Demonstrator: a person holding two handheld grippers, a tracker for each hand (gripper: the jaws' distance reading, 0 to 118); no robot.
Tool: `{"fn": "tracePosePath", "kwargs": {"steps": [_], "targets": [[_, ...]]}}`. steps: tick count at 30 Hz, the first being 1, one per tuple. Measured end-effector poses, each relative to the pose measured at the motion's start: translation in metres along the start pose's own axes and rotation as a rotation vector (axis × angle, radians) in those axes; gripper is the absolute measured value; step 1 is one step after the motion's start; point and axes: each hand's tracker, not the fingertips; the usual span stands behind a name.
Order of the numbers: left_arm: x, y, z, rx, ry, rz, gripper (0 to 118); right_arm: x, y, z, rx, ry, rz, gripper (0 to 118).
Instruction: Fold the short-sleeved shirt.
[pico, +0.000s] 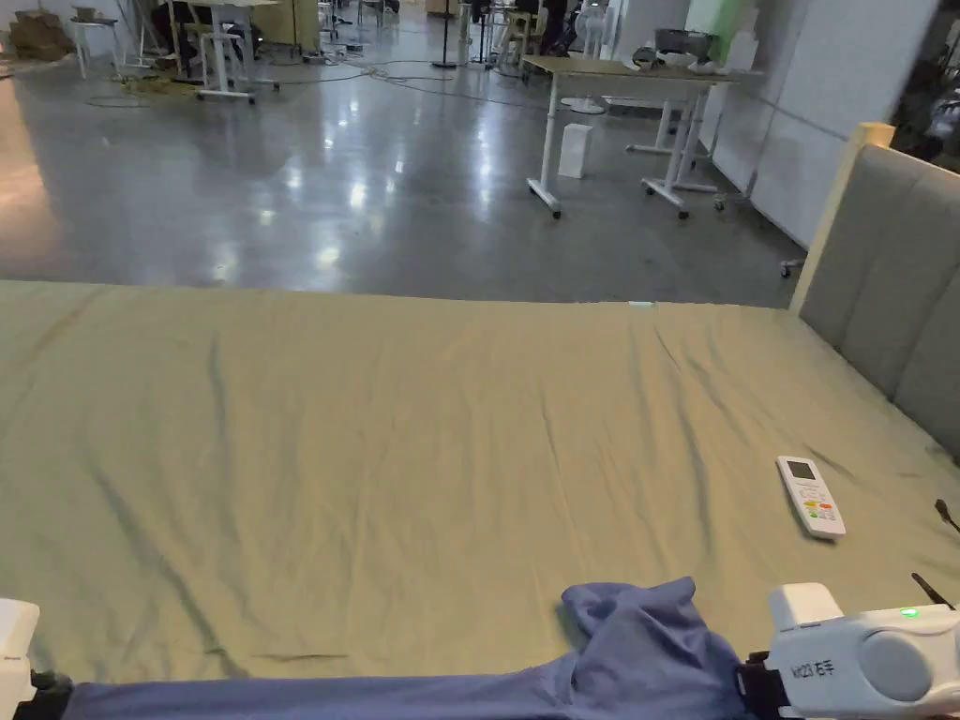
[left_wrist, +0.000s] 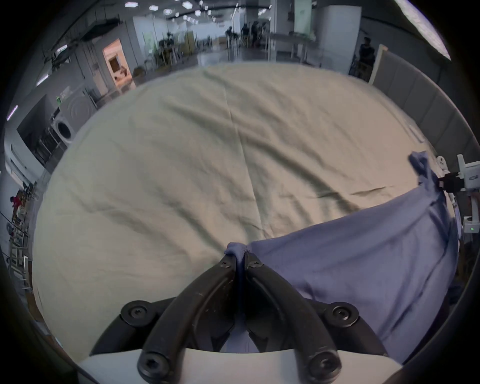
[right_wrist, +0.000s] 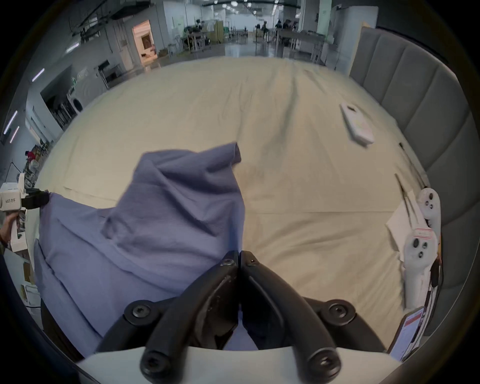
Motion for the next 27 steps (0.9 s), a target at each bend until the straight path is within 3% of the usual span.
{"fn": "tracePosePath", "kwargs": {"steps": [5, 8, 10, 18, 22, 24, 25, 26, 27], "targets": [[-0.016, -0.054, 0.109, 0.136, -0.179, 0.082, 6, -0.002, -0.054, 0.089, 0.116, 0.046, -0.007, 1], [-0.015, -0.107, 0.154, 0.142, -0.173, 0.083, 6, -0.009, -0.104, 0.138, 0.164, 0.028, 0.009, 1], [-0.02, -0.149, 0.172, 0.144, -0.185, 0.098, 6, -0.02, -0.139, 0.167, 0.179, 0.011, -0.021, 1], [-0.012, -0.236, 0.152, 0.083, -0.206, 0.276, 6, -0.038, -0.235, 0.168, 0.134, 0.003, -0.15, 1], [-0.018, -0.243, 0.131, 0.11, -0.197, 0.333, 6, -0.042, -0.248, 0.152, 0.124, -0.002, -0.158, 1], [-0.022, -0.248, 0.127, 0.119, -0.206, 0.342, 23, -0.044, -0.251, 0.145, 0.105, 0.003, -0.153, 3], [-0.031, -0.25, 0.124, 0.126, -0.203, 0.342, 43, -0.041, -0.253, 0.142, 0.094, 0.005, -0.153, 14], [-0.033, -0.251, 0.126, 0.135, -0.177, 0.34, 72, -0.037, -0.254, 0.142, 0.087, 0.006, -0.152, 48], [-0.035, -0.249, 0.132, 0.149, -0.146, 0.325, 83, -0.035, -0.255, 0.144, 0.084, -0.003, -0.156, 69]]}}
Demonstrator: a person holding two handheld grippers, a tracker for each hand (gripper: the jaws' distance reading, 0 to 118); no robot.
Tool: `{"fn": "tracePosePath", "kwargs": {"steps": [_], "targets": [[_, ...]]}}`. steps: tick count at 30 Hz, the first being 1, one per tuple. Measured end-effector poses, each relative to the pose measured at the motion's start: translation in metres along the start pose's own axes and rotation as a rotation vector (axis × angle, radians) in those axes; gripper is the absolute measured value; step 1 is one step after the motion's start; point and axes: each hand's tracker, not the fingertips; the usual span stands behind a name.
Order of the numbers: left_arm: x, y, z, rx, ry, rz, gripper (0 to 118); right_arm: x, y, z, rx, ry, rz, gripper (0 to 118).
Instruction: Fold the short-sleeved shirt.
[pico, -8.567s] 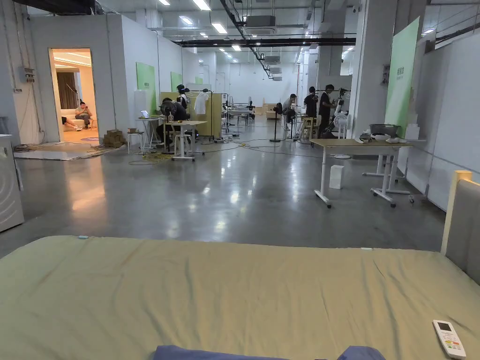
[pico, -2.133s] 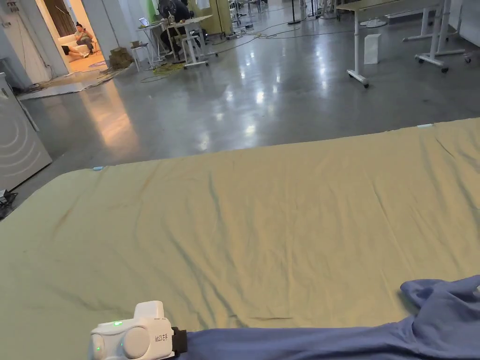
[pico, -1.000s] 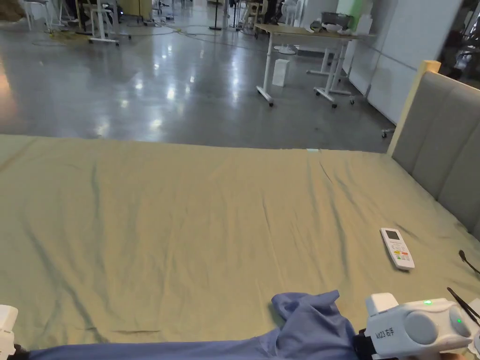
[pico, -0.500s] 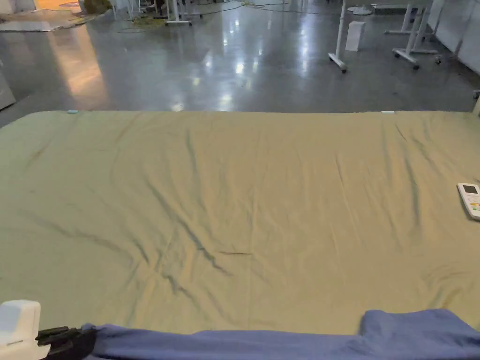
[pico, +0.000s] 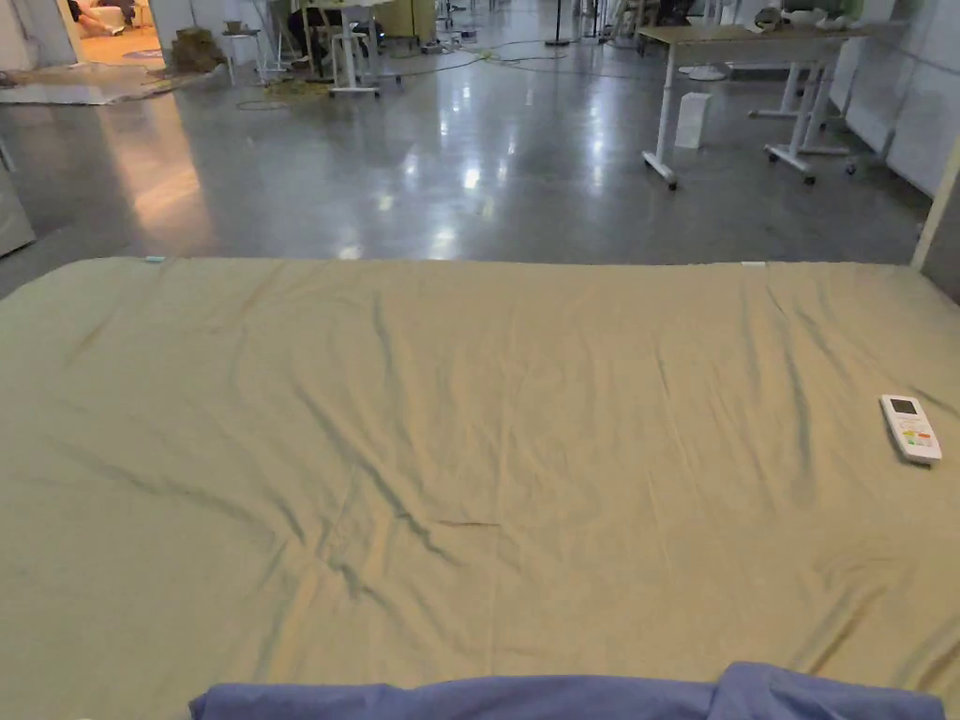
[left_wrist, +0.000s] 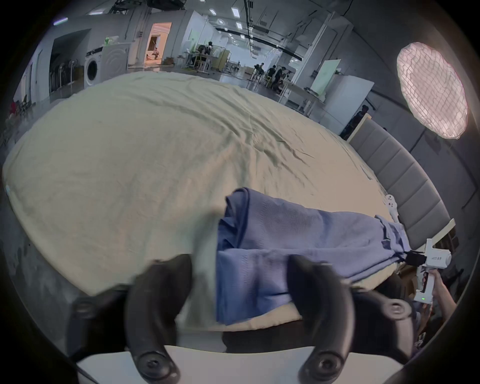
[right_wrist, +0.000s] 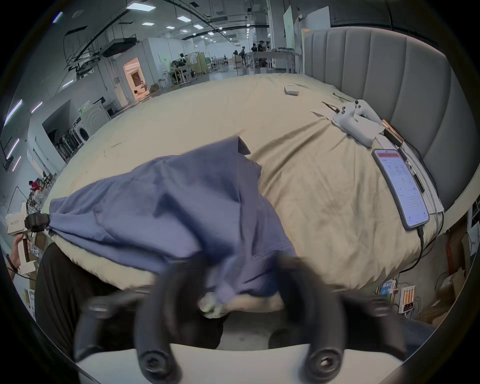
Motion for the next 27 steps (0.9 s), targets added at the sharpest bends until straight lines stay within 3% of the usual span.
{"fn": "tracePosePath", "kwargs": {"steps": [1, 2, 3, 6, 9, 12, 16, 17, 18, 20, 21, 25, 26, 27], "targets": [[0.0, 0.004, 0.01, 0.045, 0.032, -0.012, 83, 0.001, 0.001, 0.007, 0.01, -0.03, -0.022, 76], [0.011, 0.005, 0.024, 0.076, 0.053, -0.027, 83, 0.002, 0.002, 0.015, 0.037, -0.045, -0.05, 73], [0.02, 0.009, 0.042, 0.15, 0.09, -0.076, 81, 0.014, -0.001, 0.021, 0.08, -0.021, -0.085, 73], [0.057, 0.019, 0.097, 0.345, 0.106, -0.218, 79, 0.0, 0.01, 0.063, 0.234, 0.014, -0.126, 73], [0.102, 0.026, 0.144, 0.494, 0.111, -0.309, 79, -0.042, 0.027, 0.121, 0.416, 0.021, -0.044, 73], [0.152, 0.029, 0.178, 0.608, 0.15, -0.39, 79, -0.083, 0.038, 0.155, 0.607, -0.009, 0.121, 80], [0.203, 0.025, 0.193, 0.686, 0.172, -0.402, 77, -0.139, 0.047, 0.183, 0.83, -0.044, 0.295, 80], [0.211, 0.022, 0.193, 0.696, 0.182, -0.402, 72, -0.145, 0.045, 0.183, 0.789, -0.017, 0.255, 74], [0.219, 0.019, 0.193, 0.702, 0.198, -0.391, 64, -0.153, 0.046, 0.185, 0.805, 0.008, 0.264, 63], [0.226, 0.013, 0.193, 0.668, 0.18, -0.367, 34, -0.162, 0.043, 0.183, 0.815, 0.054, 0.262, 25], [0.229, 0.009, 0.192, 0.658, 0.173, -0.363, 21, -0.166, 0.042, 0.181, 0.809, 0.05, 0.262, 16], [0.226, 0.003, 0.187, 0.533, 0.11, -0.38, 13, -0.176, 0.032, 0.169, 0.709, 0.089, 0.258, 11], [0.224, 0.002, 0.187, 0.544, 0.118, -0.367, 0, -0.176, 0.027, 0.165, 0.67, 0.088, 0.233, 1], [0.224, -0.003, 0.189, 0.556, 0.112, -0.357, 0, -0.182, 0.027, 0.17, 0.729, 0.049, 0.31, 0]]}}
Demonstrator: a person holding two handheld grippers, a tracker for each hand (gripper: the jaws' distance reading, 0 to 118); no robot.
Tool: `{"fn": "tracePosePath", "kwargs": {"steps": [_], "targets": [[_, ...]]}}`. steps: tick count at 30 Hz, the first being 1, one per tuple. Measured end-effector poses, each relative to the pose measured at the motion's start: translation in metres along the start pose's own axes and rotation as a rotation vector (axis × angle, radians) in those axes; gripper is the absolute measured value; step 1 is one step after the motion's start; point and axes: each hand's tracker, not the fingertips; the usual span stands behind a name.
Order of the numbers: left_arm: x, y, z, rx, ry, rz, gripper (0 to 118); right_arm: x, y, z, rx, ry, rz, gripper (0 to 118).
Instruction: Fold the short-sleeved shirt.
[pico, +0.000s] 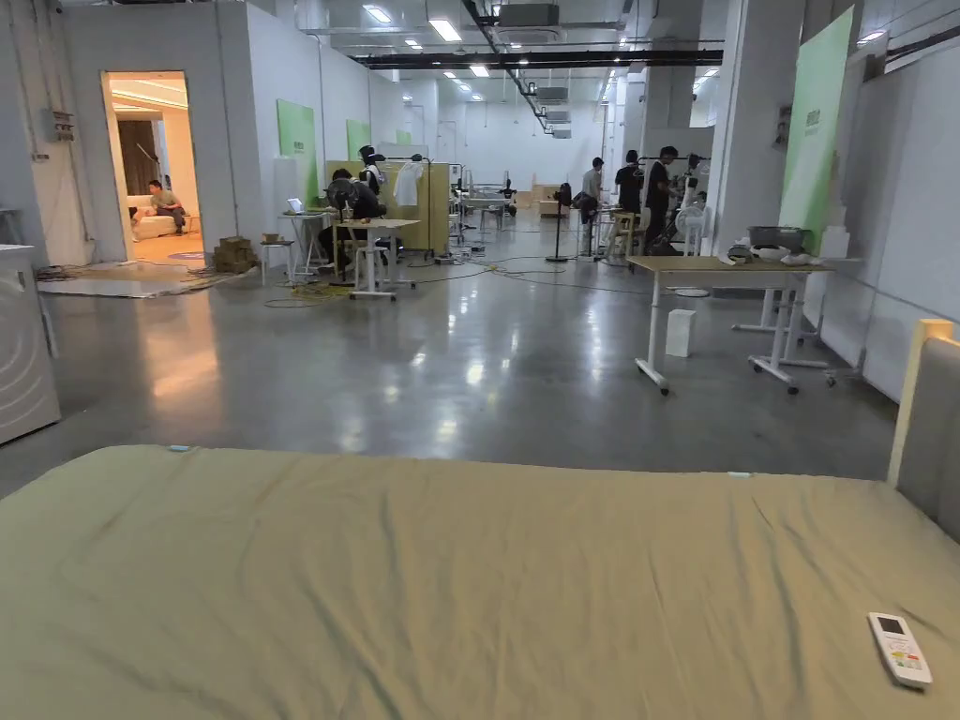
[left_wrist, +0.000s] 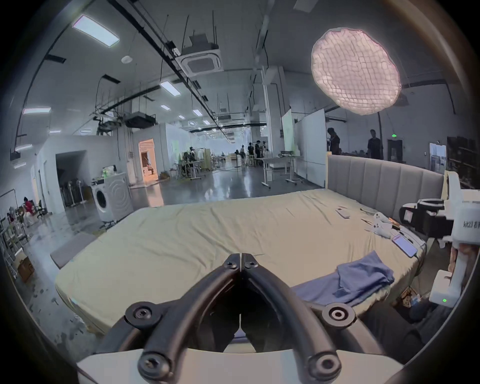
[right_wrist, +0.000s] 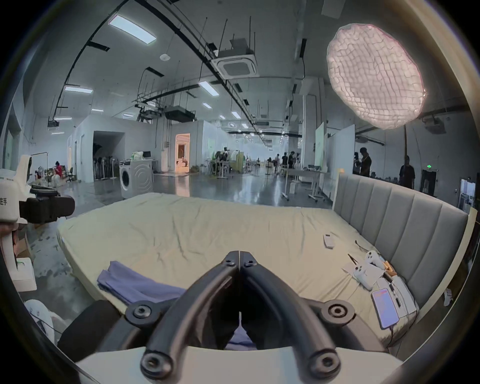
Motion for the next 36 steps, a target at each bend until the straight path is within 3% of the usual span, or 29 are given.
{"fn": "tracePosePath", "kwargs": {"steps": [2, 4, 6, 12, 22, 23, 26, 27, 29, 30, 36], "targets": [[-0.004, 0.001, 0.002, -0.018, -0.027, 0.03, 0, -0.001, -0.009, -0.003, -0.089, 0.004, -0.062, 0], [-0.009, 0.001, 0.003, -0.006, -0.024, 0.043, 0, -0.002, -0.005, -0.002, -0.039, -0.005, -0.022, 0], [-0.014, 0.003, 0.002, -0.01, -0.017, 0.057, 0, 0.002, -0.011, -0.006, -0.111, 0.0, -0.107, 0], [-0.03, -0.001, 0.001, -0.018, -0.077, 0.119, 0, 0.006, -0.007, -0.008, -0.102, 0.012, -0.115, 0], [-0.056, -0.016, -0.016, -0.046, -0.059, 0.114, 0, 0.004, -0.01, -0.012, -0.101, 0.027, -0.102, 0], [-0.063, -0.019, -0.023, -0.047, -0.051, 0.125, 4, 0.003, -0.012, -0.013, -0.105, 0.03, -0.1, 0], [-0.107, -0.039, -0.052, -0.095, -0.019, 0.356, 36, 0.004, -0.02, -0.016, -0.139, 0.043, -0.114, 0], [-0.123, -0.049, -0.064, -0.133, -0.055, 0.427, 36, 0.004, -0.023, -0.017, -0.158, 0.043, -0.123, 0], [-0.151, -0.076, -0.089, -0.2, -0.096, 0.469, 92, 0.006, -0.029, -0.019, -0.186, 0.04, -0.141, 0], [-0.163, -0.091, -0.102, -0.243, -0.11, 0.485, 104, 0.007, -0.033, -0.021, -0.202, 0.039, -0.151, 0], [-0.214, -0.178, -0.172, -0.437, -0.29, 0.835, 105, 0.014, -0.051, -0.026, -0.285, 0.03, -0.179, 0]]}}
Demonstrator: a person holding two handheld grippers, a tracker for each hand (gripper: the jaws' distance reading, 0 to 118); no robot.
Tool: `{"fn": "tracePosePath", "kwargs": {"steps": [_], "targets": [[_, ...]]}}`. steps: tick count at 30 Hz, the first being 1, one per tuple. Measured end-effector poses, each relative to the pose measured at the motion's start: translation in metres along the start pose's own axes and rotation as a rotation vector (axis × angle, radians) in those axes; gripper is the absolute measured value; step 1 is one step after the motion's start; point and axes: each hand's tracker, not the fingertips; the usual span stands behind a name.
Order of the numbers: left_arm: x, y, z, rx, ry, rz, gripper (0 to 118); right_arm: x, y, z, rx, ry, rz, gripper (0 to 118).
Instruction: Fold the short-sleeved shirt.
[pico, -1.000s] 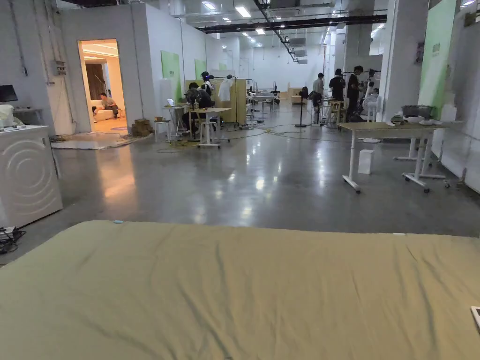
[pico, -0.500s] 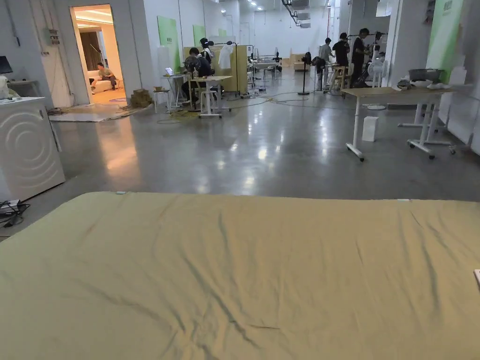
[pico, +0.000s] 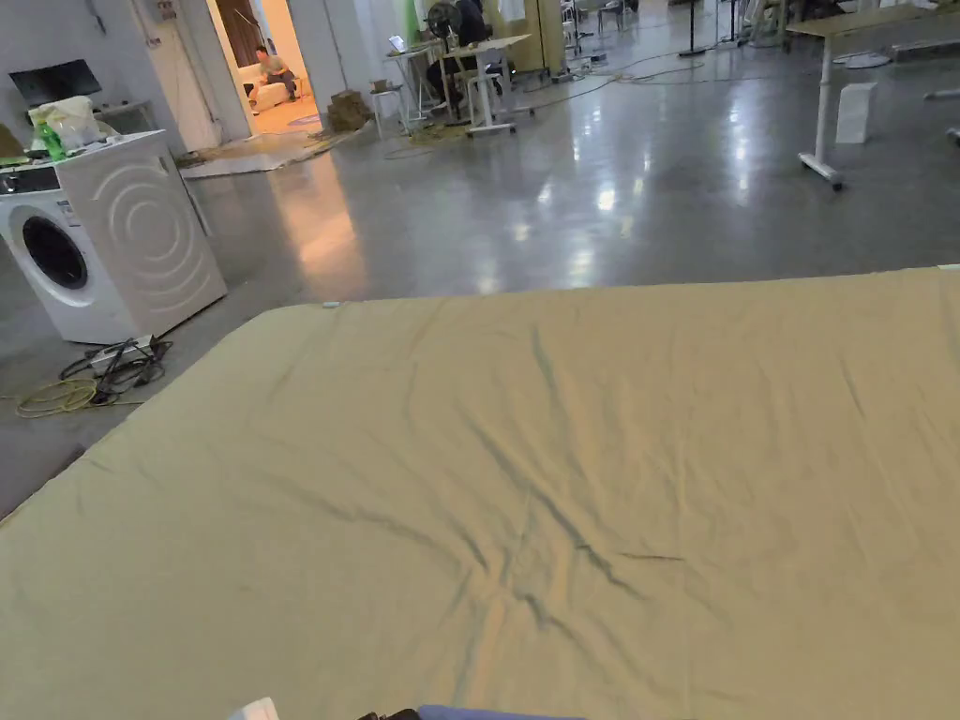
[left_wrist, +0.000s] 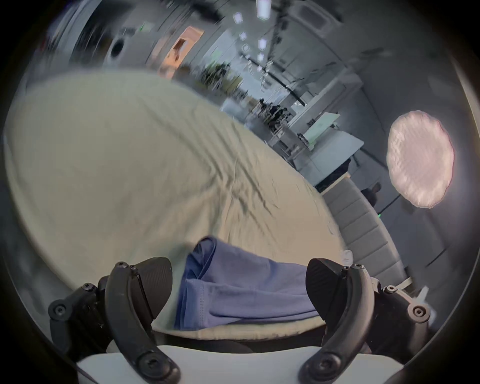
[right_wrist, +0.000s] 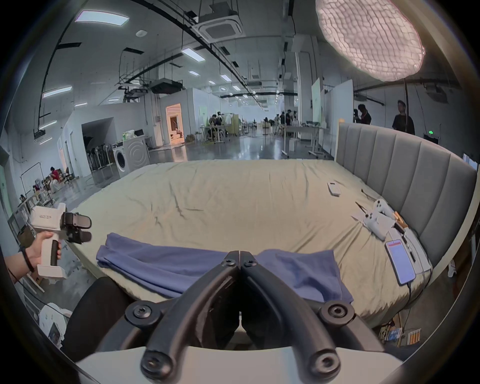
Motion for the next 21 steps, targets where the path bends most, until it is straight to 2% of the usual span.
{"fn": "tracePosePath", "kwargs": {"steps": [4, 8, 9, 10, 11, 12, 14, 16, 18, 21], "targets": [[-0.037, 0.001, -0.029, -0.049, 0.05, 0.104, 102, 0.003, -0.004, 0.003, -0.026, -0.022, 0.001, 0], [-0.044, -0.004, -0.049, -0.049, -0.095, 0.171, 98, 0.006, -0.007, 0.002, -0.05, -0.035, -0.008, 0], [-0.045, -0.003, -0.054, -0.046, -0.124, 0.211, 88, 0.006, -0.008, 0.002, -0.054, -0.036, -0.008, 0], [-0.047, -0.003, -0.059, -0.053, -0.167, 0.262, 70, 0.006, -0.008, 0.003, -0.055, -0.038, -0.008, 0], [-0.013, -0.015, -0.057, -0.063, -0.171, 0.291, 28, 0.005, -0.008, 0.003, -0.056, -0.039, -0.006, 0], [-0.011, -0.019, -0.063, -0.091, -0.141, 0.295, 10, 0.003, -0.007, 0.005, -0.057, -0.037, -0.002, 0], [-0.005, -0.029, -0.073, -0.115, -0.06, 0.225, 10, 0.001, -0.007, 0.008, -0.054, -0.042, 0.017, 0], [0.001, -0.029, -0.065, -0.101, -0.128, 0.259, 9, 0.001, -0.005, 0.014, -0.052, -0.049, 0.027, 0], [0.006, -0.032, -0.059, -0.082, -0.135, 0.311, 8, 0.004, -0.005, 0.019, -0.047, -0.061, 0.024, 0], [-0.004, -0.013, -0.035, 0.008, -0.095, 0.308, 8, 0.01, -0.006, 0.025, -0.048, -0.086, 0.005, 0]]}}
